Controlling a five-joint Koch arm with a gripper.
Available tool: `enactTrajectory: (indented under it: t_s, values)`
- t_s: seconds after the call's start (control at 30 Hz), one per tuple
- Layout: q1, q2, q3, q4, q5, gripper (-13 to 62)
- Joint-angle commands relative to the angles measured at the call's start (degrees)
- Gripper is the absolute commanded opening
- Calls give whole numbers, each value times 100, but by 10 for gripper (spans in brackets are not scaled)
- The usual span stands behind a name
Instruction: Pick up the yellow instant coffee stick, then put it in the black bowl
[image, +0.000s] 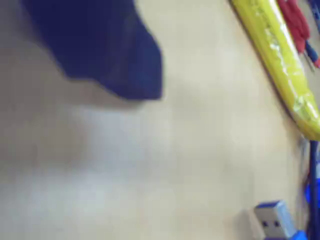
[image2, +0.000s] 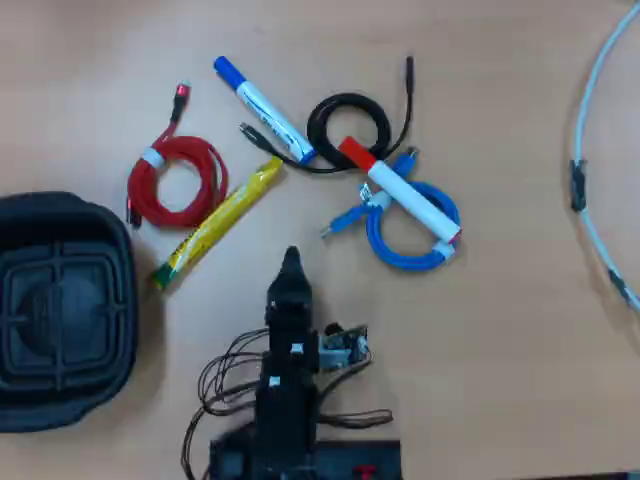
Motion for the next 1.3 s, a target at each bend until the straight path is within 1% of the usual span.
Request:
enactTrajectory:
  t_s: [0.0,0.57,0.7,0.87,1.1,1.2,1.27]
  values:
    - [-18,519,176,255,53,576]
    - [0,519,141,264,53,576]
    - [-18,519,-105,378,18,576]
    - [-123,519,-835,1477,0,576]
    - [-791,457,-2355,3217,0,575]
    - [-1046,229,-2900,3630,-9,575]
    - [-1160,-132,-3349,3876,-62,575]
